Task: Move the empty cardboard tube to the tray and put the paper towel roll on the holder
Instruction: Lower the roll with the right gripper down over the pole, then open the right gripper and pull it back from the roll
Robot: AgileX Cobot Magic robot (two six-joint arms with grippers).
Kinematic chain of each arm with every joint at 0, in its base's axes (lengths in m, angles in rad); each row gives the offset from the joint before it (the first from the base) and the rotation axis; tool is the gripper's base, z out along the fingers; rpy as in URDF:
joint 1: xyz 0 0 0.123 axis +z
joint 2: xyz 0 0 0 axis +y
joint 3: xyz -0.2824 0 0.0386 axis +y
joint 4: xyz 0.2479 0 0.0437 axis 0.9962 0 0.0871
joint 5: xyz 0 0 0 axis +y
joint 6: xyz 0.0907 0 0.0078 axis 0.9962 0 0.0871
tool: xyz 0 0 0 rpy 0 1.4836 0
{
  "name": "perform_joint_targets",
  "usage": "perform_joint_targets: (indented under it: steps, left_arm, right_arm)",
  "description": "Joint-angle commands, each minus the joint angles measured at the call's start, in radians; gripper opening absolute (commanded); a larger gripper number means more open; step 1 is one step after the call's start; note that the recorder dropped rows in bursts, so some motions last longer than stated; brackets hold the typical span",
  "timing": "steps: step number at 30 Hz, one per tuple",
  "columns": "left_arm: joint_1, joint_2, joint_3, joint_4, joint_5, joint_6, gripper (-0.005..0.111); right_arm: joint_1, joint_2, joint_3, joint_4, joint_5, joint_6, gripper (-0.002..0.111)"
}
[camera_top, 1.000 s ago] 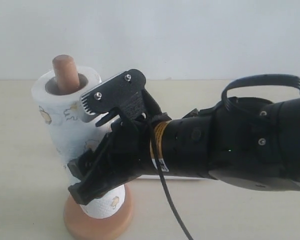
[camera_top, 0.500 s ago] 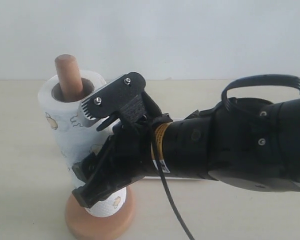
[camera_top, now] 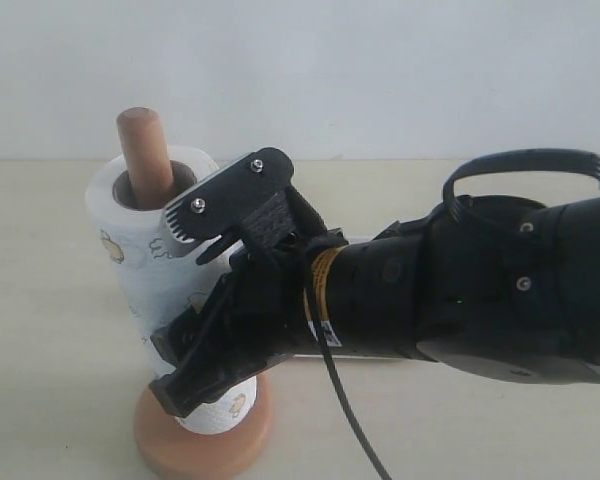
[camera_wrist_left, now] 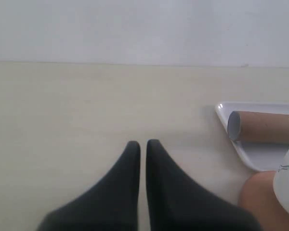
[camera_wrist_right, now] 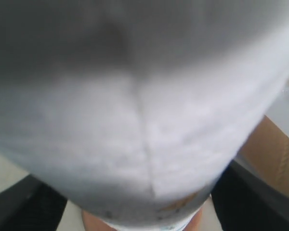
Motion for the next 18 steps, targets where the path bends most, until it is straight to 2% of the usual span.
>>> perform_joint_targets:
  steps: [1,5,7,18]
  left_arm:
    - [0.004,-0.003,0.004,0.001,0.0,0.003,0.004]
    - [0.004,-0.003,0.004,0.001,0.0,0.003,0.004]
    - [0.004,-0.003,0.004,0.001,0.0,0.003,0.004]
    - [0.004,-0.003,0.004,0.001,0.0,0.003,0.004]
  right_arm:
    - [-0.001,-0.003,-0.002,-0.008,0.008,-0.011,0.033]
    - [-0.001,-0.003,-0.002,-0.008,0.015,0.003,0.085]
    - [-0.001,-0.003,-0.002,-0.008,0.028,0.003,0.103]
    - [-0.001,-0.013,-0.005,-0.008,0.068,0.003,0.105]
